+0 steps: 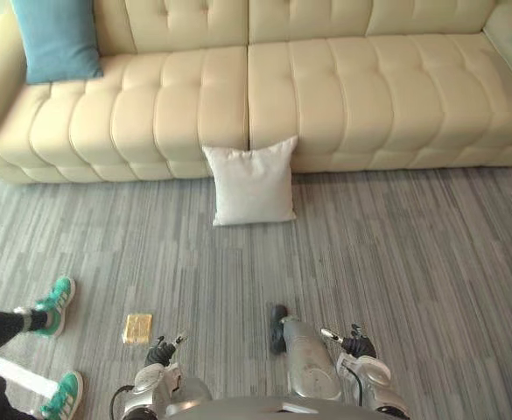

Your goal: Pick up cushions and gather them together orderly.

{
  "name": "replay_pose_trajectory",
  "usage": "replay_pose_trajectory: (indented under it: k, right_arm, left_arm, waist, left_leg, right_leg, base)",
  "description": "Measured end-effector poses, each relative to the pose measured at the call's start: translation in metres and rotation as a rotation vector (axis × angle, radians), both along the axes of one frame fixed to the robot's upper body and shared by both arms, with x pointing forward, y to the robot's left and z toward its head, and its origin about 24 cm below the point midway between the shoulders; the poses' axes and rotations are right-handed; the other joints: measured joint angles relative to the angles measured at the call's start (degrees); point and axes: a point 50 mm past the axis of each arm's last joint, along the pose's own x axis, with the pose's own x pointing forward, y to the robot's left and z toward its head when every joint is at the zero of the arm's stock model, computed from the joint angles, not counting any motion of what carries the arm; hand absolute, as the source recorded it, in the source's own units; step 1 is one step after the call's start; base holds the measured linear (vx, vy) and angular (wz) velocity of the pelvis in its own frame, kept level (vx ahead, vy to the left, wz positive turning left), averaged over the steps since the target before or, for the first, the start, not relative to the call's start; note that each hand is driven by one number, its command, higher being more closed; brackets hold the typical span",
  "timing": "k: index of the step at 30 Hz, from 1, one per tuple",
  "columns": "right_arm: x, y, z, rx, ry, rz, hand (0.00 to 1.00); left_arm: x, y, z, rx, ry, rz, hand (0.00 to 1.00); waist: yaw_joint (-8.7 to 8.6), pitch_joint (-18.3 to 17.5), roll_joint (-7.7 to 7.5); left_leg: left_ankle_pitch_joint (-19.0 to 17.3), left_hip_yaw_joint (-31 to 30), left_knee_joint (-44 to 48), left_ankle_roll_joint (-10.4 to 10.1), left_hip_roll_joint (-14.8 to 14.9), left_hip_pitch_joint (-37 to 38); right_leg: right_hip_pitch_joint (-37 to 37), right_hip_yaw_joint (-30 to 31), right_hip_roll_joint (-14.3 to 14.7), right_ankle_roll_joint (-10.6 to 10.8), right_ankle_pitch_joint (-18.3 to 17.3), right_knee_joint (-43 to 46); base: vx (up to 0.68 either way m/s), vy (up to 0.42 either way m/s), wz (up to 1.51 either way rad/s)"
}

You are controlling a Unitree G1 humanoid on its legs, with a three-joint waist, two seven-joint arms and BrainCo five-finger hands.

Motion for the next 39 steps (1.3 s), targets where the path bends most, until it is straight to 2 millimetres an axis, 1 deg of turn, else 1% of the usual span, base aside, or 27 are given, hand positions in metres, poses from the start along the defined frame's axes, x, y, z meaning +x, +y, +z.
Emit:
replay_pose_trajectory:
  k: [1, 3, 4, 5, 7, 9, 10, 11, 12, 13, 14, 15, 16, 18, 19, 20, 21, 22, 24, 26, 27, 28, 29, 30, 33, 36, 39]
  right_arm:
    - [-0.002, 0.004, -0.002, 0.011, 0.005, -0.003, 0.0]
    - [-0.005, 0.008, -0.004, 0.019, 0.015, -0.002, 0.0]
    - [-0.006, 0.008, -0.004, 0.02, 0.016, -0.001, 0.0]
    - [-0.007, 0.009, -0.004, 0.021, 0.019, -0.003, 0.0]
    - [-0.009, 0.009, -0.005, 0.027, 0.022, -0.012, 0.0]
    - [-0.012, 0.01, -0.006, 0.029, 0.03, -0.015, 0.0]
    - [-0.012, 0.01, -0.008, 0.027, 0.04, -0.008, 0.0]
    - [-0.013, 0.011, -0.009, 0.03, 0.049, -0.005, 0.0]
    - [-0.018, 0.017, -0.014, 0.049, 0.079, 0.004, 0.0]
    - [-0.022, 0.024, -0.019, 0.071, 0.108, 0.006, 0.0]
    - [-0.025, 0.032, -0.022, 0.093, 0.124, 0.011, 0.0]
    - [-0.03, 0.036, -0.024, 0.106, 0.138, 0.013, 0.0]
    - [-0.033, 0.036, -0.026, 0.107, 0.15, 0.015, 0.0]
    - [-0.027, 0.035, -0.024, 0.095, 0.142, 0.045, 0.0]
    - [-0.022, 0.034, -0.022, 0.086, 0.13, 0.068, 0.0]
    - [-0.02, 0.033, -0.022, 0.084, 0.123, 0.08, 0.0]
    - [-0.02, 0.032, -0.021, 0.082, 0.124, 0.082, 0.0]
    - [-0.019, 0.033, -0.021, 0.08, 0.123, 0.09, 0.0]
    - [-0.017, 0.033, -0.02, 0.075, 0.118, 0.101, 0.0]
    - [-0.011, 0.032, -0.018, 0.069, 0.105, 0.114, 0.0]
    - [-0.007, 0.032, -0.017, 0.068, 0.096, 0.118, 0.0]
    - [-0.007, 0.032, -0.017, 0.067, 0.096, 0.118, 0.0]
    - [-0.009, 0.033, -0.018, 0.072, 0.101, 0.117, 0.0]
    - [-0.004, 0.027, -0.015, 0.052, 0.087, 0.122, 0.0]
    - [-0.002, 0.013, -0.011, 0.028, 0.073, 0.091, 0.0]
    - [-0.006, 0.013, -0.013, 0.031, 0.085, 0.082, 0.0]
    - [-0.008, 0.014, -0.015, 0.036, 0.096, 0.082, 0.0]
  left_arm:
    - [0.004, -0.002, 0.002, -0.003, -0.019, 0.0, 0.0]
    - [0.009, -0.004, 0.005, -0.004, -0.044, -0.003, 0.0]
    - [0.01, -0.003, 0.006, -0.001, -0.051, -0.003, 0.0]
    - [0.014, -0.003, 0.009, 0.002, -0.07, -0.004, 0.0]
    - [0.016, -0.003, 0.009, 0.003, -0.077, -0.005, 0.0]
    - [0.016, -0.003, 0.01, 0.003, -0.078, -0.004, 0.0]
    - [0.015, -0.002, 0.009, 0.005, -0.073, -0.001, 0.0]
    - [0.014, 0.0, 0.009, 0.008, -0.071, 0.001, 0.0]
    - [0.012, 0.005, 0.008, 0.02, -0.063, 0.003, 0.0]
    - [0.009, 0.017, 0.008, 0.049, -0.054, 0.004, 0.0]
    - [0.006, 0.024, 0.008, 0.068, -0.046, 0.005, 0.0]
    - [0.005, 0.028, 0.007, 0.077, -0.036, 0.005, 0.0]
    - [0.002, 0.031, 0.006, 0.081, -0.023, 0.007, 0.0]
    - [-0.006, 0.033, 0.002, 0.087, 0.016, -0.006, 0.0]
    - [-0.01, 0.033, 0.0, 0.088, 0.038, -0.014, 0.0]
    - [-0.015, 0.033, -0.002, 0.091, 0.057, -0.033, 0.0]
    - [-0.018, 0.032, -0.003, 0.09, 0.066, -0.034, 0.0]
    - [-0.022, 0.033, -0.003, 0.085, 0.072, -0.027, 0.0]
    - [-0.022, 0.03, -0.004, 0.079, 0.075, -0.037, 0.0]
    - [-0.023, 0.03, -0.004, 0.072, 0.077, -0.03, 0.0]
    - [-0.024, 0.03, -0.005, 0.071, 0.081, -0.031, 0.0]
    - [-0.025, 0.03, -0.005, 0.071, 0.083, -0.031, 0.0]
    - [-0.025, 0.031, -0.005, 0.075, 0.085, -0.029, 0.0]
    - [-0.025, 0.025, -0.007, 0.05, 0.091, -0.015, 0.0]
    - [-0.024, 0.008, -0.009, 0.013, 0.089, -0.021, 0.0]
    - [-0.023, 0.006, -0.009, 0.008, 0.09, -0.025, 0.0]
    - [-0.022, 0.007, -0.009, 0.009, 0.087, -0.025, 0.0]
  waist:
    - [0.6, 0.2, -0.4]
    - [1.48, 0.0, -0.09]
    - [1.71, 0.0, -0.16]
    - [2.97, 0.0, -0.29]
    - [3.56, 0.0, -0.58]
    - [4.31, -0.2, -0.81]
    - [4.43, -0.3, -0.7]
    - [4.64, -0.4, -1.04]
    - [5.15, -1.9, -2.71]
    - [5.64, -3.5, -5.47]
    - [5.49, -4.5, -7.33]
    - [5.15, -5.0, -8.26]
    - [5.19, -5.2, -8.71]
    - [4.25, -5.0, -8.53]
    - [3.35, -4.8, -8.25]
    - [3.59, -4.3, -7.54]
    - [3.88, -4.2, -7.41]
    - [3.74, -4.2, -7.28]
    - [3.58, -4.1, -7.22]
    - [3.28, -4.0, -7.09]
    - [2.7, -3.8, -6.95]
    - [2.67, -3.8, -6.98]
    - [2.64, -3.7, -7.6]
    - [2.7, -2.3, -5.19]
    - [2.47, -1.7, -2.18]
    - [2.49, -1.8, -2.39]
    - [3.08, -2.2, -2.32]
  left_leg:
    - [-4.5, 3.1, 1.4, 1.2, 0.3, -2.9]
    - [-10.1, 8.7, -3.3, 3.9, 0.0, -8.4]
    - [-10.5, 10.1, -6.6, 4.5, -0.4, -9.8]
    - [-10.9, 12.1, -18.5, 5.0, -2.6, -12.6]
    - [-9.8, 12.1, -29.0, 4.8, -5.0, -13.0]
    - [-5.8, 8.5, -45.1, 3.5, -8.4, -13.3]
    - [-4.5, 6.1, -49.4, 4.2, -8.6, -13.6]
    - [-1.0, 5.4, -49.3, 4.3, -8.7, -13.5]
    - [3.7, 4.5, -48.9, 4.7, -10.3, -12.9]
    - [3.6, 4.3, -47.3, 5.7, -12.3, -13.1]
    - [1.0, 4.5, -44.5, 7.1, -13.5, -13.8]
    - [-1.5, 5.0, -41.5, 8.1, -14.1, -14.2]
    - [-4.4, 6.4, -38.7, 9.2, -14.3, -13.2]
    - [-7.6, 8.1, -37.2, 10.6, -14.5, -9.5]
    - [-8.1, 8.0, -37.3, 11.4, -14.6, -7.1]
    - [-8.2, 8.0, -39.5, 11.5, -14.8, -3.1]
    - [-8.2, 7.9, -41.6, 11.5, -15.0, 0.1]
    - [-8.1, 7.9, -44.1, 11.5, -15.0, 3.4]
    - [-8.1, 7.5, -47.2, 11.4, -15.1, 7.0]
    - [-7.9, 7.0, -48.1, 11.1, -15.1, 7.5]
    - [-7.9, 5.9, -48.2, 10.8, -15.0, 7.6]
    - [-8.0, 5.7, -48.2, 10.0, -15.1, 7.8]
    - [-8.7, 4.9, -48.4, 8.4, -15.8, 8.8]
    - [-10.7, 3.3, -49.5, 5.2, -14.2, 11.3]
    - [-10.5, 1.8, -51.2, 5.0, -12.5, 11.5]
    - [-9.3, -0.3, -50.8, 3.8, -11.7, 11.6]
    - [-8.8, -0.4, -50.1, 3.2, -11.6, 11.0]
  right_leg:
    - [3.3, 0.0, 0.2, -0.1, -0.9, -1.8]
    - [10.0, -1.2, 0.5, 0.3, -1.8, -6.2]
    - [11.5, -1.5, 0.5, 0.6, -2.1, -7.1]
    - [14.7, -1.1, 0.3, 1.5, -3.0, -9.1]
    - [16.5, -0.7, -0.2, 2.7, -3.2, -10.0]
    - [19.3, 1.1, -0.7, 5.1, -4.8, -11.9]
    - [21.2, 3.1, -0.4, 6.7, -5.7, -13.5]
    - [22.0, 4.1, -0.6, 7.4, -6.1, -14.0]
    - [22.8, 6.8, -2.1, 8.1, -6.8, -15.4]
    - [22.7, 8.9, -4.0, 7.6, -7.2, -15.7]
    - [22.1, 10.4, -5.5, 7.1, -6.7, -14.6]
    - [20.8, 11.6, -6.6, 7.6, -6.2, -11.6]
    - [18.3, 14.2, -7.7, 7.9, -6.0, -4.6]
    - [12.2, 16.5, -8.7, 13.1, -2.3, 12.2]
    - [9.2, 16.1, -8.4, 14.7, -1.4, 21.1]
    - [6.7, 13.5, -8.3, 13.0, -2.4, 27.5]
    - [6.0, 10.7, -8.4, 10.9, -4.0, 29.8]
    - [5.4, 7.3, -8.4, 9.8, -5.5, 30.7]
    - [1.9, 1.0, -8.6, 8.5, -8.8, 26.3]
    - [-1.1, -1.0, -8.2, 7.8, -9.4, 18.8]
    - [-2.4, -0.1, -6.8, 6.9, -7.4, 8.3]
    - [-2.4, 1.1, -6.0, 6.7, -5.2, 4.1]
    - [-0.9, 3.5, -4.9, 6.3, 1.6, -4.9]
    - [1.2, 4.1, -2.8, 5.6, 7.8, -6.1]
    - [1.5, 3.5, -0.8, 5.1, 6.3, -6.9]
    - [2.9, 1.5, -0.8, 4.9, 4.3, -6.8]
    - [4.0, 0.0, -1.3, 5.2, 4.0, -8.3]
  base:
    - [0.45, -0.063, 0.02]
    - [0.46, -0.025, 0.11]
    - [0.48, 0.032, 0.02]
    - [0.41, 0.052, -0.1]
    - [0.4, 0.095, -0.18]
    - [0.52, 0.226, -0.5]
    - [0.49, 0.284, -0.76]
    - [0.54, 0.336, -0.89]
    - [0.55, 0.302, -0.9]
    - [0.68, 0.322, -0.93]
    - [0.56, 0.24, -0.63]
    - [0.55, 0.275, -0.44]
    - [0.5, 0.278, -0.4]
    - [0.47, 0.24, -0.3]
    - [0.42, 0.164, -0.11]
    - [0.4, 0.137, -0.12]
    - [0.38, 0.097, -0.11]
    - [0.35, 0.053, 0.03]
    - [0.34, -0.005, 0.21]
    - [0.26, -0.125, 0.24]
    - [0.26, -0.186, 0.29]
    - [0.27, -0.225, 0.34]
    - [0.34, -0.265, 0.18]
    - [0.32, -0.239, 0.1]
    - [0.18, -0.151, -0.02]
    - [0.08, -0.108, 0.33]
    - [0.0, -0.019, 0.37]
